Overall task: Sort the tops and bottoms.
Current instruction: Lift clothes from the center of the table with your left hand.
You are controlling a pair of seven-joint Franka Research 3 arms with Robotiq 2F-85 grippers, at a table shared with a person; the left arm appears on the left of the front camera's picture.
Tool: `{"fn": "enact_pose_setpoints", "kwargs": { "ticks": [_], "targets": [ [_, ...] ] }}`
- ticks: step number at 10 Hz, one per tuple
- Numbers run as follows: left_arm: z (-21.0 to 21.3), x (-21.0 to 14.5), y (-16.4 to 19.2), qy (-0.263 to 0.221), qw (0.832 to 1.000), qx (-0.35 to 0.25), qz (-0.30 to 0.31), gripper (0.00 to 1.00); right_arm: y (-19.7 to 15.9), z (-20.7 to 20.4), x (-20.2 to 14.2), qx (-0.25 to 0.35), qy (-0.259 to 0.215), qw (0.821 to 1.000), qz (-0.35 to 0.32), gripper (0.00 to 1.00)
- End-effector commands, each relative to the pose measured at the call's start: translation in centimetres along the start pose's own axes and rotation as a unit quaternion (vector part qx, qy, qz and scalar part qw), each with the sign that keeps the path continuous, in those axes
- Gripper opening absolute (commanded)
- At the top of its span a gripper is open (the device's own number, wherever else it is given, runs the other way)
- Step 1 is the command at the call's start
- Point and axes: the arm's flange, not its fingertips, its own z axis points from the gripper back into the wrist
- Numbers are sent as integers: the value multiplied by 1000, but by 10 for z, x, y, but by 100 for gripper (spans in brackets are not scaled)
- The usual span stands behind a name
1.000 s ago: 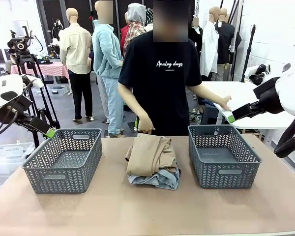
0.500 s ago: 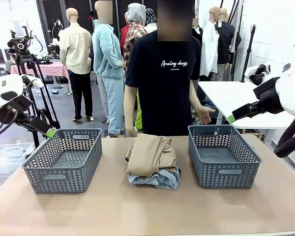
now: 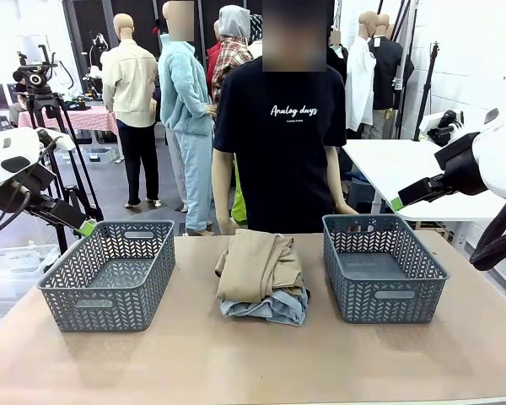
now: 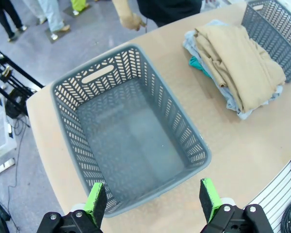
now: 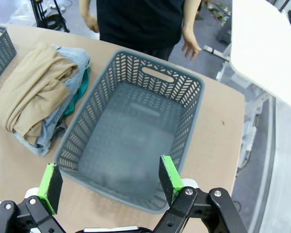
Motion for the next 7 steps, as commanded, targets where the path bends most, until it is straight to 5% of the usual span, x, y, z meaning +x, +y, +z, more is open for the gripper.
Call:
{"fn": "enact_pose_setpoints", "kwargs": {
  "ticks": [1,7],
  "targets": [
    [1,-1,1,-2,1000,-2,0,100,0,-3,0,-1,4,1000,-4,100],
    [1,-1,1,-2,1000,-2,0,100,0,-3,0,-1,4,1000,-4,100]
  ]
}}
